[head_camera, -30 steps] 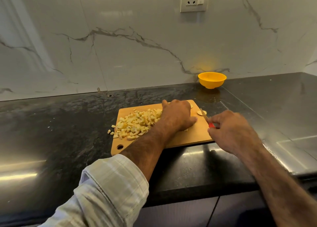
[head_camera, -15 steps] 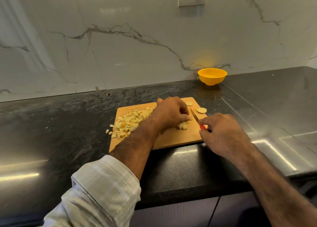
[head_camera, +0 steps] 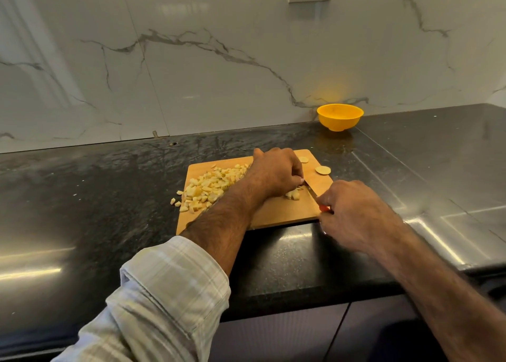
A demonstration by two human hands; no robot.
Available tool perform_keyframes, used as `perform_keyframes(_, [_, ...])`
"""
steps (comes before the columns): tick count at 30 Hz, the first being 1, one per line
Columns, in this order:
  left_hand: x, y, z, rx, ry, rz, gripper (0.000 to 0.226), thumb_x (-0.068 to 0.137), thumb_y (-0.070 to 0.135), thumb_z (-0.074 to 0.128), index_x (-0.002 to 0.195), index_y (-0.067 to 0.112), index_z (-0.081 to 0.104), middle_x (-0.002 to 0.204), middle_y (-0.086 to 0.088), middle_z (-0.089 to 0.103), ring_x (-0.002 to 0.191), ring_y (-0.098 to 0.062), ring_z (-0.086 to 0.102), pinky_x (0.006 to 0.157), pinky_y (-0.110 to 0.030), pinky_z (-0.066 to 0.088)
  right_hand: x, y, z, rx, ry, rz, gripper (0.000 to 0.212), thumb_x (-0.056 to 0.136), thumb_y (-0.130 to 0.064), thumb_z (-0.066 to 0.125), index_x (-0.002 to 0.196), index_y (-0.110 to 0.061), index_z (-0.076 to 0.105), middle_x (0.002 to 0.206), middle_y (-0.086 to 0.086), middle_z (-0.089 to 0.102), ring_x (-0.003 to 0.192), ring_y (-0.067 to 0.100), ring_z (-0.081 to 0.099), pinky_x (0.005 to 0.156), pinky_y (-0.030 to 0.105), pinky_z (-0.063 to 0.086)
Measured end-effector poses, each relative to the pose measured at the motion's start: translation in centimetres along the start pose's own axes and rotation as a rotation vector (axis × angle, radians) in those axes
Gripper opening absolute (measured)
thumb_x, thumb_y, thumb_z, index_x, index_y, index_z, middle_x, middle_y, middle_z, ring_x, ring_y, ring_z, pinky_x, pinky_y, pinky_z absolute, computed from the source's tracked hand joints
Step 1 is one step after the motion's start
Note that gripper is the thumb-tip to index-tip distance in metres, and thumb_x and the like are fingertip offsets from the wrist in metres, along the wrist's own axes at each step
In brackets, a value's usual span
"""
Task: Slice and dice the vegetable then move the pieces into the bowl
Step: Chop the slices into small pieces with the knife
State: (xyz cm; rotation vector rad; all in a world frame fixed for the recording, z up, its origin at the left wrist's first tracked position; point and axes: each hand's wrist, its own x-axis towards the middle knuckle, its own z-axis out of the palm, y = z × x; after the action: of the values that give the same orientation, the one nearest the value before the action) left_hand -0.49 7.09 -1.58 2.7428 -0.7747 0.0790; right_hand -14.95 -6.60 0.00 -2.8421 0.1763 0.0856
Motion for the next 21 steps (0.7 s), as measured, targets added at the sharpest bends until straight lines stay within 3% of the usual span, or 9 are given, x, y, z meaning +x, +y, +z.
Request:
perform_keyframes(5, [-0.6, -1.7, -0.9, -0.107, 0.115, 0.041, 0.009, 0.098, 0.035, 0.071, 0.098, 0.031, 0.079, 0.098, 0.02, 0.068, 0.098, -0.004, 0.057, 0.109, -0.053, 0.033, -1.1, 1.2, -0.4, 0.117, 0.167, -0.01, 0.037, 0.095, -0.027, 0.07, 0.132, -0.029, 0.069, 0.116, -0.006, 0.069, 0.095, 0.011, 0.063, 0.083, 0.032, 0.06])
perform_keyframes(8, [-0.6, -2.5, -1.0, -0.17, 0.249, 0.057, 0.011, 0.098, 0.036, 0.07, 0.094, 0.031, 0.078, 0.091, 0.02, 0.064, 0.093, -0.006, 0.06, 0.107, -0.054, 0.04, -0.3, 0.7, 0.5, 0.105, 0.159, 0.029, 0.04, 0.093, -0.026, 0.068, 0.133, -0.029, 0.068, 0.116, -0.005, 0.067, 0.095, 0.012, 0.061, 0.076, 0.028, 0.054])
perform_keyframes(11, [-0.3, -3.0, -0.5, -0.141, 0.301, 0.059, 0.013, 0.097, 0.039, 0.07, 0.096, 0.03, 0.08, 0.091, 0.02, 0.066, 0.091, -0.006, 0.06, 0.106, -0.053, 0.04, 0.3, 0.0, 1.3, 0.118, 0.163, -0.048, 0.038, 0.093, -0.03, 0.065, 0.131, -0.031, 0.069, 0.117, -0.005, 0.066, 0.096, 0.012, 0.059, 0.071, 0.023, 0.048])
perform_keyframes(16, [0.4, -3.9, -0.4, -0.098, 0.441, 0.043, 0.016, 0.098, 0.039, 0.066, 0.097, 0.032, 0.08, 0.093, 0.02, 0.069, 0.093, -0.007, 0.06, 0.098, -0.046, 0.037, 1.3, 0.4, 1.1, 0.218, 0.238, -0.078, 0.038, 0.094, -0.037, 0.066, 0.132, -0.033, 0.07, 0.114, -0.007, 0.068, 0.094, 0.009, 0.062, 0.075, 0.028, 0.057])
perform_keyframes(19, [1.8, -3.6, -0.4, -0.064, 0.392, 0.041, 0.015, 0.098, 0.034, 0.066, 0.102, 0.029, 0.08, 0.099, 0.013, 0.071, 0.096, -0.011, 0.063, 0.098, -0.046, 0.048, 1.6, 1.4, 1.0, 0.225, 0.285, -0.035, 0.04, 0.094, -0.04, 0.065, 0.133, -0.032, 0.069, 0.113, -0.007, 0.069, 0.093, 0.011, 0.063, 0.079, 0.033, 0.061])
perform_keyframes(21, [3.1, -2.6, -0.2, -0.027, 0.252, 0.054, 0.017, 0.099, 0.028, 0.068, 0.112, 0.027, 0.078, 0.108, 0.008, 0.072, 0.098, -0.013, 0.064, 0.094, -0.044, 0.058, 1.4, 1.6, 1.3, 0.221, 0.262, -0.009, 0.043, 0.095, -0.04, 0.066, 0.137, -0.033, 0.067, 0.123, -0.006, 0.069, 0.099, 0.012, 0.063, 0.083, 0.032, 0.06])
